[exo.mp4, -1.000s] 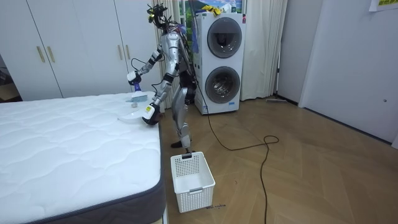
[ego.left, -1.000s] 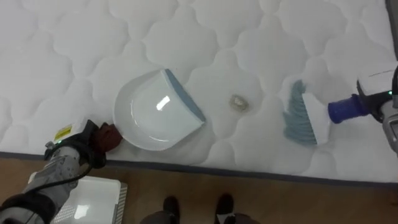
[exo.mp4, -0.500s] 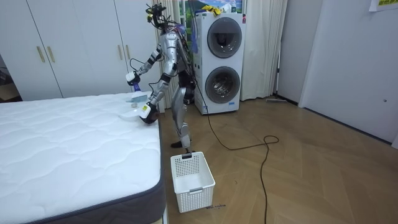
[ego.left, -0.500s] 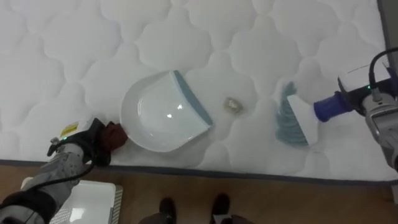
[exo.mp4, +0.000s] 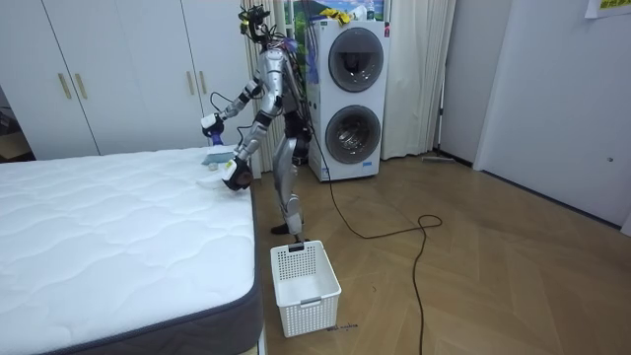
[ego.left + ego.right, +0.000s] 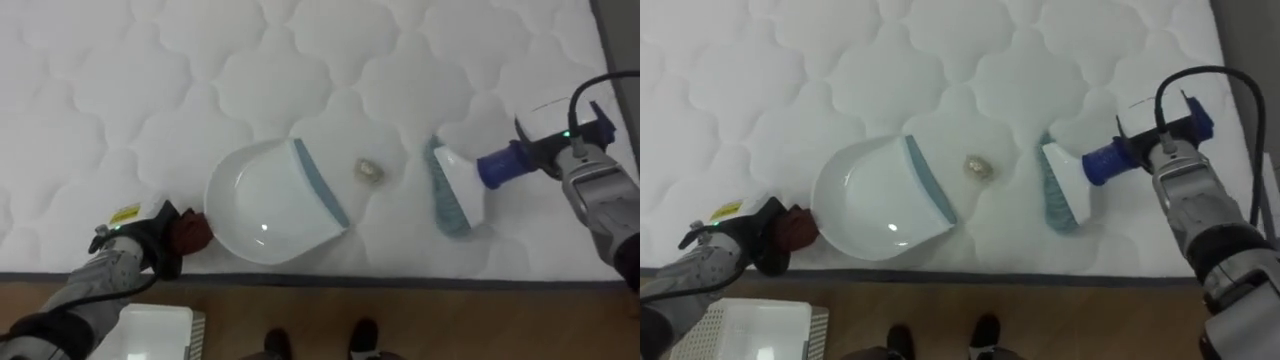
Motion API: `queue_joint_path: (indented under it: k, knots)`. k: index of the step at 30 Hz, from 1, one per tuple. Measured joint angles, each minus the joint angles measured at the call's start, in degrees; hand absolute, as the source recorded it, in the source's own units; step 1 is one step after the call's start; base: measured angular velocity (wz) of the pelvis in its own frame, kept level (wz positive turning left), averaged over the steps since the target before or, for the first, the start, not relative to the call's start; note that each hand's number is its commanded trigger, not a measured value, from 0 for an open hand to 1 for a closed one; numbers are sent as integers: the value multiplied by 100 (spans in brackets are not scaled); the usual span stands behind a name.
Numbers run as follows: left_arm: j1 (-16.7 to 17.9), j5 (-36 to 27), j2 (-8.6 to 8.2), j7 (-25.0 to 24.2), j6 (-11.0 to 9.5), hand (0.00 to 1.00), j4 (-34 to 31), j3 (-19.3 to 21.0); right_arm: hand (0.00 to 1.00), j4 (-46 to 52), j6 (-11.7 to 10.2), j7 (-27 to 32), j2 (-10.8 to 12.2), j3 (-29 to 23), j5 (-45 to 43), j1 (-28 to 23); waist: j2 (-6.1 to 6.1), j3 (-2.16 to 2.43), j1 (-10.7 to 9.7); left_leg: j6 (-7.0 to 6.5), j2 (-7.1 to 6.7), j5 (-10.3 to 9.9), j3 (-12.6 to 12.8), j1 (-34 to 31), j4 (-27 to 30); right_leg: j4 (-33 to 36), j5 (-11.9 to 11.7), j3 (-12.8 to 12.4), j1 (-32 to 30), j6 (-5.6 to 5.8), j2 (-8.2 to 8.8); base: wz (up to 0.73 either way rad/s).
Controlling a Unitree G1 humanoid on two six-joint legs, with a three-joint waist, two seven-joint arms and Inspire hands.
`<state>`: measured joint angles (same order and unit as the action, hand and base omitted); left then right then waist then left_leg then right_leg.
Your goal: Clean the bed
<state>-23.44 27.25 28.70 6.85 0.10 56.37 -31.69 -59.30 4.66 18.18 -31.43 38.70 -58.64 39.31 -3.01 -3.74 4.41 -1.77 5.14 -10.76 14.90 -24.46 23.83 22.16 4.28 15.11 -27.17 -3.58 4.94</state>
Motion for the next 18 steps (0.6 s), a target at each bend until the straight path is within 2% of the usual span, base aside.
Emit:
queue_joint_path:
  k: [3, 9, 14, 18]
  knots:
    - [0, 219, -1, 39, 0, 100, -48, 0, 100, 122, -30, 48, 196, -6, 329, 0, 21, -7, 1, -1, -1, 0, -22, -29, 19, 4, 2, 2, -3, -2, 1, 4]
    - [14, 380, -7, 101, 18, 100, -155, -51, 100, 204, -22, 110, 436, 2, 538, -2, 69, -11, 54, -11, -4, 6, -99, -113, 79, -18, 17, 81, -13, 9, 15, 8]
    - [17, 390, -19, 147, -2, 100, -125, -52, 100, 427, -35, 109, 474, 6, 663, -3, 100, -16, 56, -8, 9, 0, -105, -122, 135, -14, 21, 80, -14, 13, 8, 0]
    - [24, 430, -62, 152, -44, 100, -127, -52, 100, 473, -113, 109, 560, 14, 648, -5, 188, -23, 75, -11, 4, -3, -112, -108, 127, 14, 21, 73, -11, 13, 11, 0]
